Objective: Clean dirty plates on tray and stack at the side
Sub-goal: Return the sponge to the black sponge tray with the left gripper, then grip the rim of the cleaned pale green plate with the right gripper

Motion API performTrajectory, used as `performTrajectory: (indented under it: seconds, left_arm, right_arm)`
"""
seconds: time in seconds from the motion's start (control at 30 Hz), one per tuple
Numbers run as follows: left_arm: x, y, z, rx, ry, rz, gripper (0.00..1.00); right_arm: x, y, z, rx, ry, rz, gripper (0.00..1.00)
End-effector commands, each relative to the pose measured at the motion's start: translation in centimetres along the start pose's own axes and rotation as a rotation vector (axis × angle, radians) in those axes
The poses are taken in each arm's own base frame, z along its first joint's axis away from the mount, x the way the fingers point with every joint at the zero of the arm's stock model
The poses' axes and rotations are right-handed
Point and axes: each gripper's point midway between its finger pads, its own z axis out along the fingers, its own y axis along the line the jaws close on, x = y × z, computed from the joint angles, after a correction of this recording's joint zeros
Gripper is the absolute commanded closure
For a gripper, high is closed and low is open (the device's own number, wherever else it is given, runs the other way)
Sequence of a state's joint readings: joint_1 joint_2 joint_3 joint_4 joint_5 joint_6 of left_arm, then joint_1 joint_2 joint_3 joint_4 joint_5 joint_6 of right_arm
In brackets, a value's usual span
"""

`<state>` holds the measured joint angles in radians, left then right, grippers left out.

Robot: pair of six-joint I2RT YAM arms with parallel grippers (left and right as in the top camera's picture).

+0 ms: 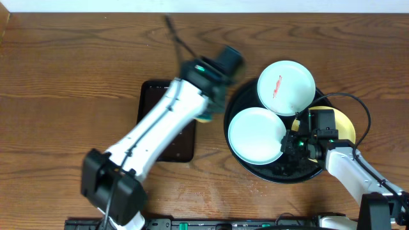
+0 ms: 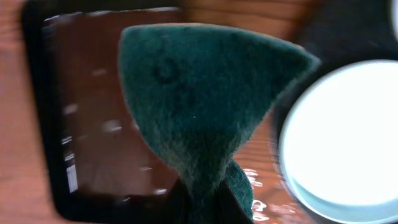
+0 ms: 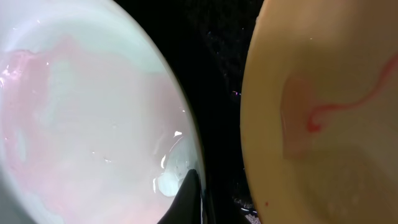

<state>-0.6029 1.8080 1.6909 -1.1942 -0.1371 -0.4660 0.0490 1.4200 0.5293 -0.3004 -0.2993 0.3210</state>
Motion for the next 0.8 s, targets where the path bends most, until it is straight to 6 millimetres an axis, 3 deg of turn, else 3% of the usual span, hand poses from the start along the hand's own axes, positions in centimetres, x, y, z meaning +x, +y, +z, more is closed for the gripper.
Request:
performTrajectory:
  seconds: [0.0,0.23,0.33,0.4,0.57,0.77]
  left_arm:
    - [-0.2,3.0,1.9,0.007,0.072,-0.042,0.93]
    - [2.3,7.9,7.1,0.012,0.210,-0.134,0.91]
    - [2.9,8.4,7.8,0.058,0.244,-0.147,0.83]
    - [2.9,8.0,7.6,0.102,0.253,-0.151,0.73]
    - [2.3,8.0,5.6,0.140,0.198,-0.158,0.62]
    - [1.5,8.4,1.4,0.179,0.066,-0.163,0.53]
  right_arm:
    - [0.5,0.0,0.2,-0.002,0.017,-0.021,0.99]
    - [-2.4,1.5,-3.2,0.005,-0.068,-0.051,0.99]
    - [-3.3,1.1,-5.1,0.067,-0.115,-0.058,0.99]
    - [-4.1,0.4,-6.3,0.131,-0.157,-0.059,0.99]
    - [-6.0,-0.7,-10.1,0.276,-0.266,-0.071,0.99]
    - [-7.7,1.1,-14.1,0.412,-0.415,-0.194,0.99]
